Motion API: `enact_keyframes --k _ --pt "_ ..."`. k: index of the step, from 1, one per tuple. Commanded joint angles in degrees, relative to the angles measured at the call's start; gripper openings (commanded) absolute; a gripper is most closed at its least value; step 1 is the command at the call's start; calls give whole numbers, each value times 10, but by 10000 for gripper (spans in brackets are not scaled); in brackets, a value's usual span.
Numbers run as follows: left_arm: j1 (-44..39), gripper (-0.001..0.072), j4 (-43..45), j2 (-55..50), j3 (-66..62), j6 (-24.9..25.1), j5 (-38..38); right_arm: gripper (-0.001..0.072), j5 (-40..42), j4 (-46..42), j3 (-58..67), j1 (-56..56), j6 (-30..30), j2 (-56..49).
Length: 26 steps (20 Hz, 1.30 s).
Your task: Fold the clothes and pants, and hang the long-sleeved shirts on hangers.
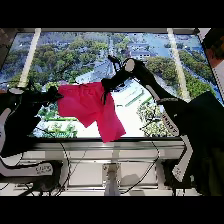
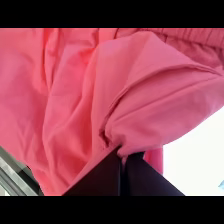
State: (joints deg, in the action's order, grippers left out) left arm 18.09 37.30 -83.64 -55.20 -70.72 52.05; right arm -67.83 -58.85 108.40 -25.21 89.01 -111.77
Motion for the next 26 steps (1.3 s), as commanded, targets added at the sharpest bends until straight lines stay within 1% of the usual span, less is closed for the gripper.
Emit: enact_keyframes --k 1,4,6,7,9,11,12,13,16,17,19,20,21,23,26 --pt "-9 17 -96 29 -43 97 -7 7 -24 -47 36 30 6 40" --pt "-42 17 -103 81 -129 104 -7 7 -44 -60 78 52 12 95" --pt "-78 17 -96 113 -176 122 -9 7 -44 -64 79 54 14 138" --pt "-97 17 -86 129 -193 127 -21 6 -49 -69 78 54 14 158" --pt "-135 17 -66 170 -207 127 -78 6 -62 -83 78 53 14 200" --pt "-166 17 -11 212 -207 127 -112 7 -87 -109 78 53 14 240" --pt "-181 17 26 230 -207 126 -113 6 -105 -120 78 53 14 258" --pt "-197 17 71 247 -207 114 -112 7 -124 -125 78 53 14 276" --pt "-257 16 248 294 -207 26 -109 7 -159 -133 78 53 14 323" --pt "-276 16 310 305 -207 -12 -103 7 -170 -139 78 54 14 338" --pt "-320 17 433 318 -207 -93 -71 7 -195 -157 78 57 14 358" --pt "-340 17 479 318 -207 -123 -46 7 -202 -168 78 58 14 363" --pt "-361 16 520 316 -206 -150 -17 7 -201 -179 78 61 14 367" --pt "-397 16 577 309 -206 -185 26 7 -194 -194 78 70 14 367" --pt "-453 17 655 306 -207 -246 42 7 -169 -195 78 96 14 366"
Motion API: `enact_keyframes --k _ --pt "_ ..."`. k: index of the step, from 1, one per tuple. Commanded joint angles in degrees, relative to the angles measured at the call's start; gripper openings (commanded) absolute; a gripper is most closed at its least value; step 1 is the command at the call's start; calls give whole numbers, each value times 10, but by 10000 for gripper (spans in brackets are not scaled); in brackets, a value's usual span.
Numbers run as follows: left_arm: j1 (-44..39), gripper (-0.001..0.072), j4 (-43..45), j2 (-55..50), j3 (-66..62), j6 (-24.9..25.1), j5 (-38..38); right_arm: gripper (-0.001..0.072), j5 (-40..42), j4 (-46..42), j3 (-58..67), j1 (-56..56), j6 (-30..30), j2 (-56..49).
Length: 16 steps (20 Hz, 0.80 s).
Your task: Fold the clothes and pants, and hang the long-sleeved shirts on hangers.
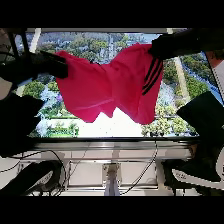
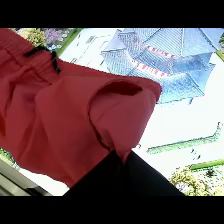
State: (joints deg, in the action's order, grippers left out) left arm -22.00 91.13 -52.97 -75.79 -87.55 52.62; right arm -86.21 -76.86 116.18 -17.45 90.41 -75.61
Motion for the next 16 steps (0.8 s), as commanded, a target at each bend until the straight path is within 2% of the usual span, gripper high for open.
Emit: enact_keyframes --k 1,3,5,8,11,13,15,16 --pt "-73 16 139 0 -1 -87 36 7 23 -14 1 28 0 5" --pt "-112 17 183 0 -1 -111 36 7 24 -14 1 41 0 6" --pt "-134 16 211 0 -1 -158 38 7 10 -12 1 42 0 5" --pt "-140 17 211 -14 0 -203 64 7 -15 -7 -7 42 0 4" --pt "-140 17 211 -57 -1 -220 68 6 -9 -11 -23 43 0 -12" --pt "-127 17 216 -103 -1 -235 37 6 56 -27 -23 45 -7 -47" --pt "-83 17 216 -156 -1 -264 -35 6 189 -31 -23 57 -11 -97" --pt "-50 17 216 -181 -1 -305 -88 6 269 -31 -23 66 0 -127"
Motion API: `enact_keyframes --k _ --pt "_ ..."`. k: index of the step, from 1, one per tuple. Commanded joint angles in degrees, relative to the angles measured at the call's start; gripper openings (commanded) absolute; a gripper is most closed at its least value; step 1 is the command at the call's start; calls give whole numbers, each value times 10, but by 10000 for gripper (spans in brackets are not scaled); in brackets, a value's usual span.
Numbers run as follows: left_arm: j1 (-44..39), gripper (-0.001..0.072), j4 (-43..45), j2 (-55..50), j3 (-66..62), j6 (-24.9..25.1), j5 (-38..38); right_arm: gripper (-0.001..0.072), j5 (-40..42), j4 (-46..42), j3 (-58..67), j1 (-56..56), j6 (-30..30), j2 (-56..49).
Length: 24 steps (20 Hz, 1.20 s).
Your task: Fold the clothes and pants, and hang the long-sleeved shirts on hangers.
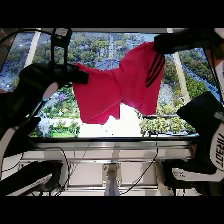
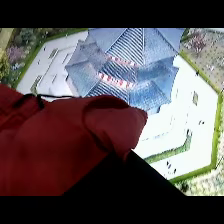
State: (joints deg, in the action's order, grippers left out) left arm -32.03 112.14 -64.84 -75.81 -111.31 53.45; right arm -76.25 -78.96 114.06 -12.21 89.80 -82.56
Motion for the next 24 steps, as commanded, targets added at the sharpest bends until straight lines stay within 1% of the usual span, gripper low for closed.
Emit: enact_keyframes --k 1,2,3,4,5,6,7,8,9,11,12,13,14,15,16,17,18,19,21,22,23,24 --pt "86 17 6 -84 0 -119 -147 6 247 -12 -1 24 30 -89" --pt "120 17 5 -103 0 -167 -190 7 317 -11 -1 35 83 -124" --pt "151 17 5 -122 0 -205 -224 9 380 -6 -1 43 125 -158" --pt "180 19 3 -145 0 -224 -254 17 436 1 -1 48 169 -192" --pt "200 26 -6 -163 0 -232 -265 93 482 13 -1 50 204 -220" --pt "212 142 -10 -180 0 -233 -261 277 510 24 0 51 234 -239" --pt "219 396 -9 -193 0 -233 -249 470 514 43 0 51 250 -249" --pt "224 615 -9 -203 0 -233 -236 594 506 42 0 51 250 -252" --pt "228 631 -9 -209 0 -233 -225 631 495 38 0 51 246 -252" --pt "229 631 -9 -214 0 -221 -212 631 481 31 0 54 245 -251" --pt "228 631 -9 -213 0 -205 -210 631 463 30 3 59 245 -250" --pt "228 631 -10 -212 0 -193 -206 630 427 28 10 63 245 -250" --pt "226 630 -10 -210 0 -184 -191 615 376 26 21 68 243 -250" --pt "226 605 -9 -208 0 -181 -170 604 320 25 32 74 223 -250" --pt "226 478 -9 -204 0 -181 -143 496 269 25 37 79 186 -249" --pt "229 297 -5 -201 0 -179 -115 246 211 24 38 85 140 -247" --pt "231 83 -5 -197 0 -158 -97 16 165 22 38 91 99 -245" --pt "231 20 -6 -193 0 -116 -86 9 119 23 38 99 67 -245" --pt "231 19 -39 -179 0 0 -76 7 45 28 35 107 13 -244" --pt "233 19 -67 -172 0 43 -65 6 12 45 25 108 -23 -243" --pt "237 19 -99 -164 0 69 -48 6 -11 73 5 111 -43 -241" --pt "245 19 -131 -157 0 90 -33 5 -22 125 -27 111 -71 -236"
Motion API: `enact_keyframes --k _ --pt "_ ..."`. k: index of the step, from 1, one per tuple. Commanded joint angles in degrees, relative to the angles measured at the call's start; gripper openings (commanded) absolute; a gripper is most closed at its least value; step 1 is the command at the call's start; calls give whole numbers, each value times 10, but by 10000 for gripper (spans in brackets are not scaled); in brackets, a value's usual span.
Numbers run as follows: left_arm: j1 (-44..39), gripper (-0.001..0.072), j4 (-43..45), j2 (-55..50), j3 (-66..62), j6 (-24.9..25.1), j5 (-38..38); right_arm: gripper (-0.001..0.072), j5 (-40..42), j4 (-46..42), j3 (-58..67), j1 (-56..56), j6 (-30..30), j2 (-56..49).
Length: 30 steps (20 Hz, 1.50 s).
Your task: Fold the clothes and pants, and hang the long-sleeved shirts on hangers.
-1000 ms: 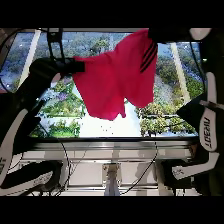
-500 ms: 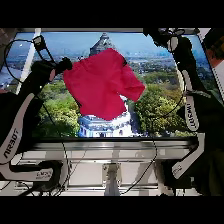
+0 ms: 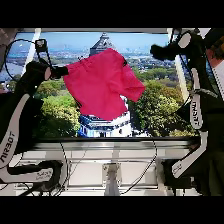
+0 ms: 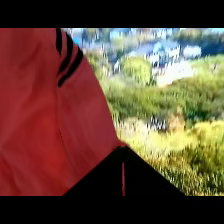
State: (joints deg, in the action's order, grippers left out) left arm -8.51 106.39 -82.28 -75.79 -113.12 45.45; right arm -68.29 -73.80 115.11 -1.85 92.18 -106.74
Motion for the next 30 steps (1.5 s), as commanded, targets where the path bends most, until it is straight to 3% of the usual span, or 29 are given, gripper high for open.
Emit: enact_keyframes --k 1,6,8,9,10,11,12,17,23,30 --pt "21 19 -110 24 1 137 59 5 -97 124 -75 7 -122 14" --pt "87 19 -345 60 9 372 174 7 -12 302 -336 7 -204 102" --pt "96 20 -433 64 9 416 201 12 42 349 -407 2 -199 109" --pt "95 20 -461 63 9 421 202 39 69 345 -422 -4 -183 104" --pt "90 20 -474 63 9 421 200 136 85 345 -429 -11 -160 98" --pt "84 20 -473 63 9 421 200 319 104 345 -429 -19 -136 92" --pt "81 20 -473 63 9 420 200 457 136 345 -429 -30 -128 88" --pt "69 21 -473 63 9 420 200 488 295 334 -429 -68 -79 82" --pt "68 21 -473 63 9 420 200 488 319 292 -429 -69 3 63" --pt "68 21 -473 63 9 420 200 483 363 311 -426 -76 12 48"
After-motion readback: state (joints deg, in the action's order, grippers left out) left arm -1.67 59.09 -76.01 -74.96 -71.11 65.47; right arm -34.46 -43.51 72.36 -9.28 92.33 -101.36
